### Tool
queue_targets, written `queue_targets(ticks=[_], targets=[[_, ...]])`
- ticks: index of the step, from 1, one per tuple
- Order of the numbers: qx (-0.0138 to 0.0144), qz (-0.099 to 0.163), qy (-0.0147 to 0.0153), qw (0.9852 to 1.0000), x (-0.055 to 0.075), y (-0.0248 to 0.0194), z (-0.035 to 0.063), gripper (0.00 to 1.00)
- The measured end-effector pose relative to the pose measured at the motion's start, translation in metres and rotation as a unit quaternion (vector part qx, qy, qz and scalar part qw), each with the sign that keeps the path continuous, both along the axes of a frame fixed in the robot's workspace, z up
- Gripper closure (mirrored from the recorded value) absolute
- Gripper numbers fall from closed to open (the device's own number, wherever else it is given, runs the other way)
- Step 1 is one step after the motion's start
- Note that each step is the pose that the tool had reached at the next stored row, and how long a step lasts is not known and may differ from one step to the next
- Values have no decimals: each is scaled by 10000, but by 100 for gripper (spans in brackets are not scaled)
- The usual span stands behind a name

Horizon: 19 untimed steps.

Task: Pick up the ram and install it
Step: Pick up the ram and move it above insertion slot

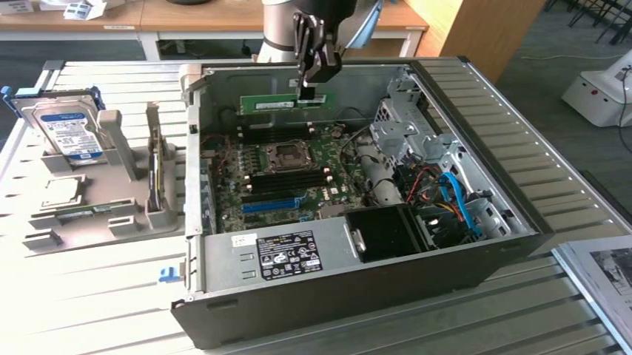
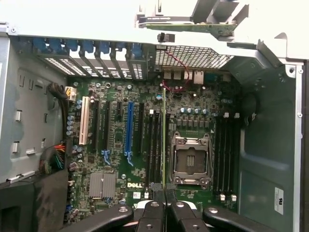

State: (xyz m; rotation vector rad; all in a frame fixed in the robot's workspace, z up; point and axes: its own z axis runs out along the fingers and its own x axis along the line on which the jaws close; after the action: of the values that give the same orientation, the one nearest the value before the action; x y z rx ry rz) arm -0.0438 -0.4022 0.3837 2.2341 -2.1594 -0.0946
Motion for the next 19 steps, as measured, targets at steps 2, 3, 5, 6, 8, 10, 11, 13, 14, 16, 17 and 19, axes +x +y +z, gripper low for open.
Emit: queue_targets(ticks=[2,3,5,6,8,10,11,13,14,16,17,19], targets=[[0,1,0,10000,1,3,0,89],[0,1,0,10000,0,3,0,89],[0,0,0,10000,0,4,0,89],[0,0,0,10000,0,4,0,89],[1,0,0,10000,0,5,-3,89],[0,0,0,10000,0,4,-13,89],[0,0,0,10000,0,4,-21,89],[0,0,0,10000,0,4,-41,89],[0,0,0,10000,0,4,-55,89],[0,0,0,10000,0,4,-80,89],[0,0,0,10000,0,4,-93,89],[0,0,0,10000,0,4,-121,89]])
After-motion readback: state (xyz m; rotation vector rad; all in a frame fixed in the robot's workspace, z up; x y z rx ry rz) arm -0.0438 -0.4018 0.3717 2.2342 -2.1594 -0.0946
